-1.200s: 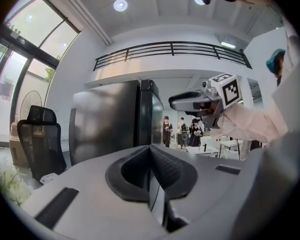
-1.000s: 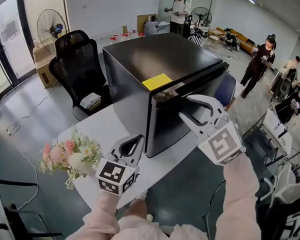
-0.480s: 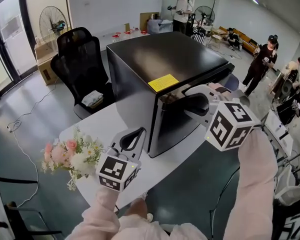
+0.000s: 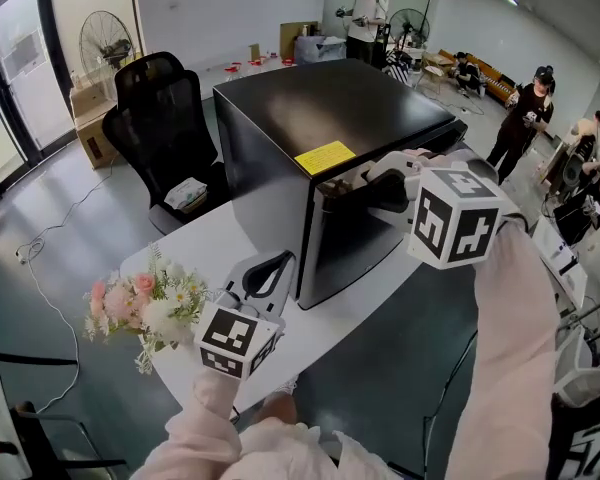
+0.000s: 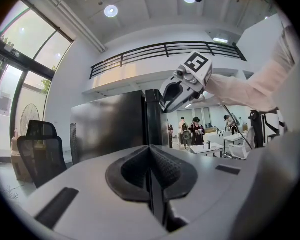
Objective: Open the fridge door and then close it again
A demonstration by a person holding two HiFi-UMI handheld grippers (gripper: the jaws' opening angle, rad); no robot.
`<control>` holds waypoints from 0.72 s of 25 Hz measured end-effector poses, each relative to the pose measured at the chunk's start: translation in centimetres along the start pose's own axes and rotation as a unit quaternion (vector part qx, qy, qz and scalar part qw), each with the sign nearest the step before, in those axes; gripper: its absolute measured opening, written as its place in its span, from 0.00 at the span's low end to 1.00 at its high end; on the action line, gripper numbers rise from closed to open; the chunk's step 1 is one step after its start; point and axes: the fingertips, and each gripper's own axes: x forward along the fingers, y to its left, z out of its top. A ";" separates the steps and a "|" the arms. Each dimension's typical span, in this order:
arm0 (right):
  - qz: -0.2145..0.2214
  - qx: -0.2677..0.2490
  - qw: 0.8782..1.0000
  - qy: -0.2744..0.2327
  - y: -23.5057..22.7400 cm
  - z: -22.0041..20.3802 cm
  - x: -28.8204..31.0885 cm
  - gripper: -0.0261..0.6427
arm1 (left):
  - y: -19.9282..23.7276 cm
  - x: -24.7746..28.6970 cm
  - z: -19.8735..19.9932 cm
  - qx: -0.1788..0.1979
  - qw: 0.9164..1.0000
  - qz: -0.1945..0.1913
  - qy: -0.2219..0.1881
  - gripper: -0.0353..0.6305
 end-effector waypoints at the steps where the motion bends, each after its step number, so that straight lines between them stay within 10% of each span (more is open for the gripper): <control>1: 0.001 0.003 1.000 -0.004 0.0 0.0 -0.1 0.17 | -0.1 -0.1 0.1 0.001 1.000 0.000 0.000 0.07; 18: -0.010 0.006 1.000 0.021 0.2 0.1 -0.4 0.16 | -1.1 -1.4 -0.2 -0.005 1.000 0.006 0.001 0.07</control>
